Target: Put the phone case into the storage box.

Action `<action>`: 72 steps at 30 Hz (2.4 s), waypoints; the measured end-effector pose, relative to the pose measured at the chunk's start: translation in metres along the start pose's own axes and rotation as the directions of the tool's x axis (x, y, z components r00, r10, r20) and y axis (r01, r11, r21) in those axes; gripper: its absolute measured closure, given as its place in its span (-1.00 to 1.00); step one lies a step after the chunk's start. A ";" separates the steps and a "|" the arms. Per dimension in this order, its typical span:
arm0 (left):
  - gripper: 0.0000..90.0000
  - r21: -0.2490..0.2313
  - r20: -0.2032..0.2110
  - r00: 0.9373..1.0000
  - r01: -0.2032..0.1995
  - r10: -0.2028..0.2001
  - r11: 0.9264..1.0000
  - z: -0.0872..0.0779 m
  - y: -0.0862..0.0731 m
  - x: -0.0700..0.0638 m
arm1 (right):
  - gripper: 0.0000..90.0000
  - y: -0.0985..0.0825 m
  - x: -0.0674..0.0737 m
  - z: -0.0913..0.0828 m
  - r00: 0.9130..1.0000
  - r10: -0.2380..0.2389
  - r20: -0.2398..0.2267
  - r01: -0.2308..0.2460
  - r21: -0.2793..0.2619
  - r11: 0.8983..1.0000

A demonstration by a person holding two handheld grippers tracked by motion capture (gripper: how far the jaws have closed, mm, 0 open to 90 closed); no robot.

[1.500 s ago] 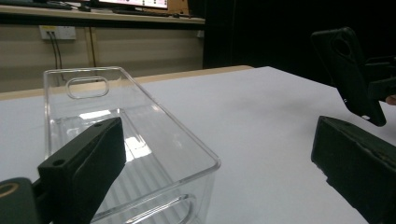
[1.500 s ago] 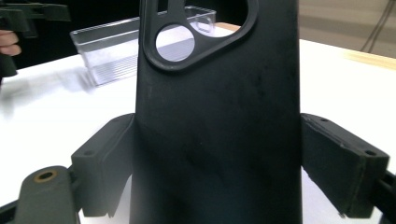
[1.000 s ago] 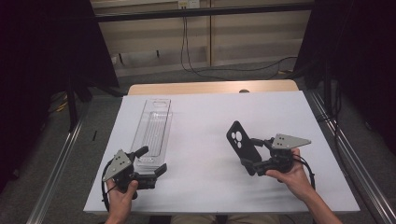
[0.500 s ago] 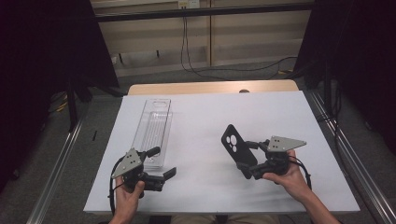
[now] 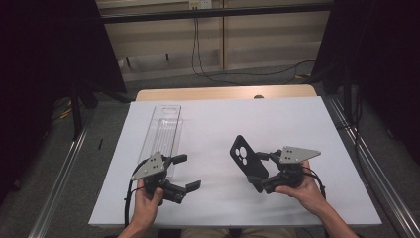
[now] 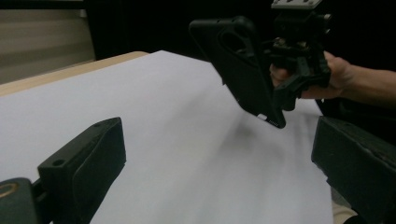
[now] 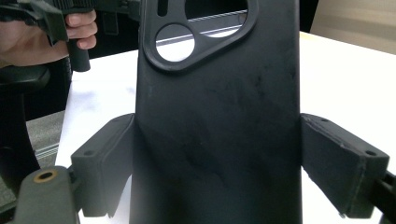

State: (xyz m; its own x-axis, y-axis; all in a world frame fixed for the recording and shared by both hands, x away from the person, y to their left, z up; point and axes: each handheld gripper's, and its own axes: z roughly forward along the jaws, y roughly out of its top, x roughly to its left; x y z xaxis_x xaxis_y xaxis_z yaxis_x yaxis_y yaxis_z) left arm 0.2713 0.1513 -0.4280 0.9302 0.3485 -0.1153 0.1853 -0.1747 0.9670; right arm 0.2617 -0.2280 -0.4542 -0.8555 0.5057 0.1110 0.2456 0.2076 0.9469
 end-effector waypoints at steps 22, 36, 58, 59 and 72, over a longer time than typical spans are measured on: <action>-0.96 -0.020 0.164 0.986 -0.030 0.032 0.999 0.049 0.025 0.012 | -0.69 0.003 0.002 -0.001 1.000 -0.013 -0.025 0.013 -0.010 1.000; -0.96 -0.005 0.252 0.966 -0.060 0.059 0.998 0.086 0.047 0.020 | -0.69 0.004 0.002 -0.004 0.999 -0.015 -0.034 0.014 -0.017 1.000; -0.91 0.001 0.354 0.934 -0.057 0.053 0.998 0.103 0.041 0.023 | -0.69 0.005 0.008 0.003 0.993 -0.021 -0.113 0.020 -0.011 1.000; -0.90 0.002 0.358 0.932 -0.054 0.050 0.999 0.103 0.041 0.022 | -0.69 0.005 0.008 0.003 0.993 -0.019 -0.114 0.018 -0.011 1.000; -0.88 -0.005 0.405 0.911 -0.083 0.078 0.997 0.105 0.039 0.023 | -0.69 0.005 0.007 0.006 0.987 -0.015 -0.158 0.014 -0.005 1.000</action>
State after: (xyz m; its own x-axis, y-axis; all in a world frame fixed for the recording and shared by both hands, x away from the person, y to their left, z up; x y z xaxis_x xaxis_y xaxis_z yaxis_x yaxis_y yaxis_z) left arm 0.3335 0.0559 -0.4164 0.9902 -0.0686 -0.1216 0.1059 -0.1987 0.9743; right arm 0.2601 -0.2183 -0.4503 -0.9204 0.3638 0.1432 0.2310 0.2104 0.9499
